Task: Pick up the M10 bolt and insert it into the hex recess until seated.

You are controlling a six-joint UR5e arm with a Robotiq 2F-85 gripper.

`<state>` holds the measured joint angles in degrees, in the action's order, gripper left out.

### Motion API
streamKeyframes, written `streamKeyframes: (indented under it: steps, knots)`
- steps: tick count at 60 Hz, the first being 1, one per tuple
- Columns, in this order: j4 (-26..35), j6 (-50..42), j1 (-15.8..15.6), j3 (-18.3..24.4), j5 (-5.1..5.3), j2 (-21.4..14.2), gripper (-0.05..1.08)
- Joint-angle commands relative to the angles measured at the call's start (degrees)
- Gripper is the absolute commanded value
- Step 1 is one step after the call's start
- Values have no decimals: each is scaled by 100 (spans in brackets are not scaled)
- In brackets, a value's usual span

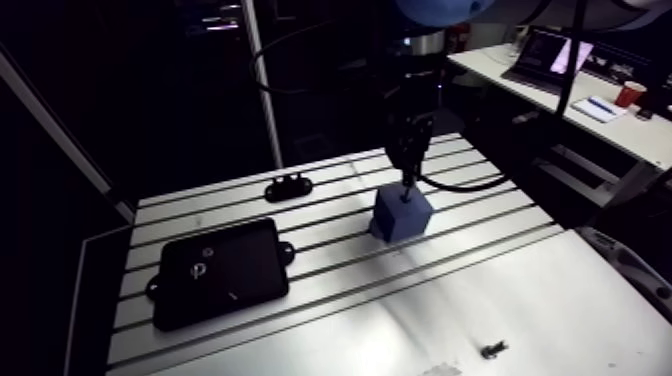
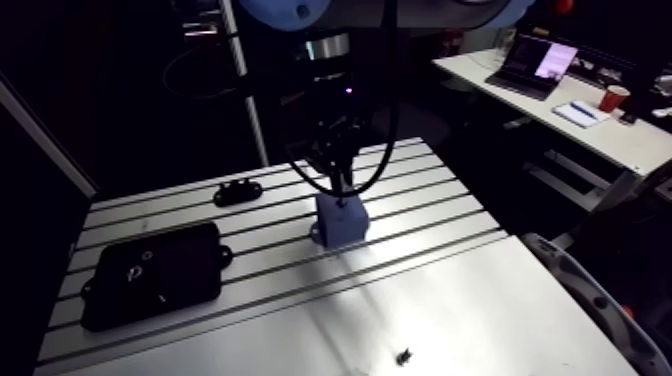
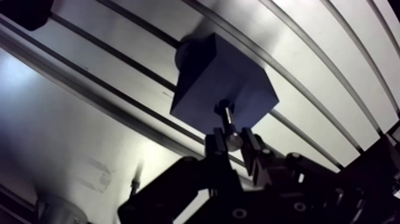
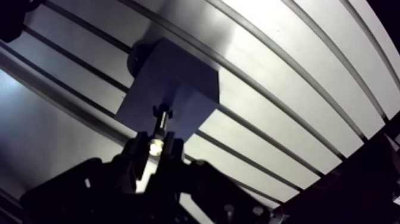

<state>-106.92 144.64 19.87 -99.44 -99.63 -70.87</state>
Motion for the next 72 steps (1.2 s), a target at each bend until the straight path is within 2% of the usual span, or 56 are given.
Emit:
streamKeyframes:
  steps: [1,72]
  knots:
    - [0,-10,-9,-1,8,8,85]
    - [-18,-29,-9,-1,27,105,85]
